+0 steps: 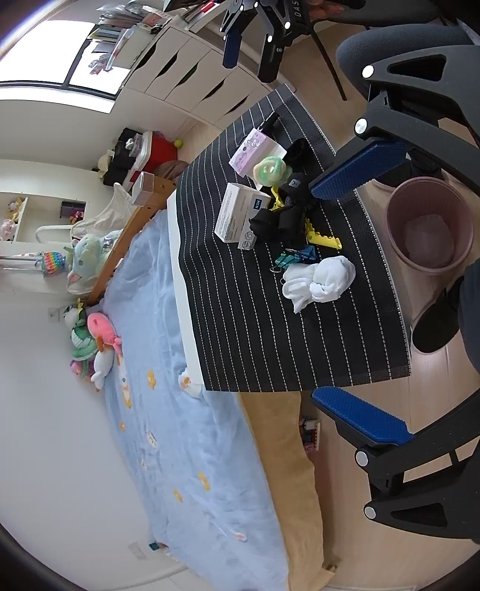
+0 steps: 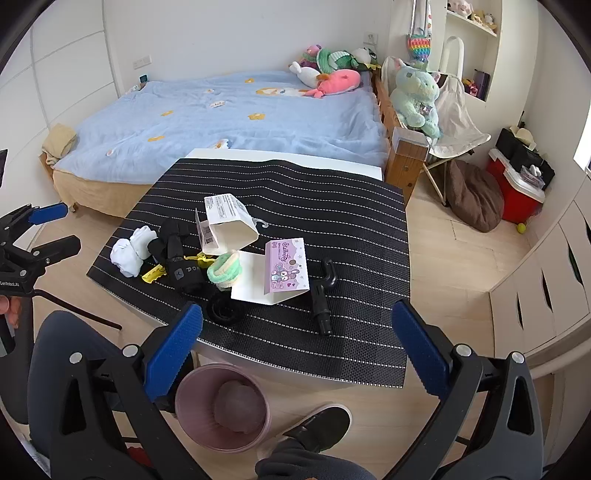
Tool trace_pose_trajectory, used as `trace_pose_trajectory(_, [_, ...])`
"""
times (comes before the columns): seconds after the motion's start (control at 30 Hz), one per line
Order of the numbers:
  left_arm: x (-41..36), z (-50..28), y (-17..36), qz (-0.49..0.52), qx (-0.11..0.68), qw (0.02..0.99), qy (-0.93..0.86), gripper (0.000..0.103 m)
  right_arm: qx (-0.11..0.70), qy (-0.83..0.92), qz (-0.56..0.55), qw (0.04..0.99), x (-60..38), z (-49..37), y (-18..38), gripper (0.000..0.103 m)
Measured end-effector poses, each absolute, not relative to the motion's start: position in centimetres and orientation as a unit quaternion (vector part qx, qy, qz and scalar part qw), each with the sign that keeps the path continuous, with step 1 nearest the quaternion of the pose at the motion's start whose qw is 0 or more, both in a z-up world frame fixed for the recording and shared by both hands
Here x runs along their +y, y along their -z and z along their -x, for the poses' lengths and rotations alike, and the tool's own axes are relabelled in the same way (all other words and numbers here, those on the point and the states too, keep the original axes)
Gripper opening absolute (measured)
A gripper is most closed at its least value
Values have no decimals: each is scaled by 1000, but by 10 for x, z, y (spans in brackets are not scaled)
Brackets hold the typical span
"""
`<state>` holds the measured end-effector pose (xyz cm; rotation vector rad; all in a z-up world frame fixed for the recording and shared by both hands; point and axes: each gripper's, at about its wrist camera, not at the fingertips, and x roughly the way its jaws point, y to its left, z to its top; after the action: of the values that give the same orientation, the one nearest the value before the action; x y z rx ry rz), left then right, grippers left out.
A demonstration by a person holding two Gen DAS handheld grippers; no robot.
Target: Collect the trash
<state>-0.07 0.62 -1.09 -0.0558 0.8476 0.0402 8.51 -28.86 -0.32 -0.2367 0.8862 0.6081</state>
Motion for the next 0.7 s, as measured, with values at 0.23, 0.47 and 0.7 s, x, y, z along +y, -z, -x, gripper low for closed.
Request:
trace_pose_trajectory(0.23, [7, -1, 10, 27, 411, 911, -19, 98, 433, -291, 125, 844, -285, -94, 10, 100])
trace_pose_trajectory(0.47, [5, -2, 12, 22, 415, 909, -16, 98, 451, -291, 157, 829, -276, -113, 26, 100])
trace_pose_trajectory(0.7, [7, 0, 13, 24, 416, 909, -21, 98, 474, -302, 187, 806, -268, -133, 49, 100])
